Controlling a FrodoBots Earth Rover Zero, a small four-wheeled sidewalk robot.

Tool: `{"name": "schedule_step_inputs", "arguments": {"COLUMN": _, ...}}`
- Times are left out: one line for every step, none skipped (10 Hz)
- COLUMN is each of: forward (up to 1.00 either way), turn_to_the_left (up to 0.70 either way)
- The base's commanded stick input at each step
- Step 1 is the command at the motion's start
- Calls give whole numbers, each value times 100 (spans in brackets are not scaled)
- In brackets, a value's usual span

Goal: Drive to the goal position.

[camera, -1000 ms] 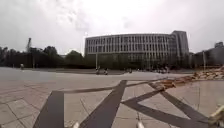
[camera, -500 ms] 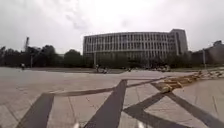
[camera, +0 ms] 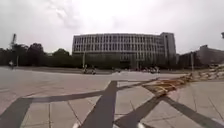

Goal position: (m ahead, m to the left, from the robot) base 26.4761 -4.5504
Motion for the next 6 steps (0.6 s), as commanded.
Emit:
{"name": "schedule_step_inputs", "arguments": {"forward": 85, "turn_to_the_left": 0}}
{"name": "schedule_step_inputs", "arguments": {"forward": 85, "turn_to_the_left": 0}}
{"name": "schedule_step_inputs", "arguments": {"forward": 85, "turn_to_the_left": 0}}
{"name": "schedule_step_inputs", "arguments": {"forward": 85, "turn_to_the_left": 0}}
{"name": "schedule_step_inputs", "arguments": {"forward": 85, "turn_to_the_left": 0}}
{"name": "schedule_step_inputs", "arguments": {"forward": 85, "turn_to_the_left": 0}}
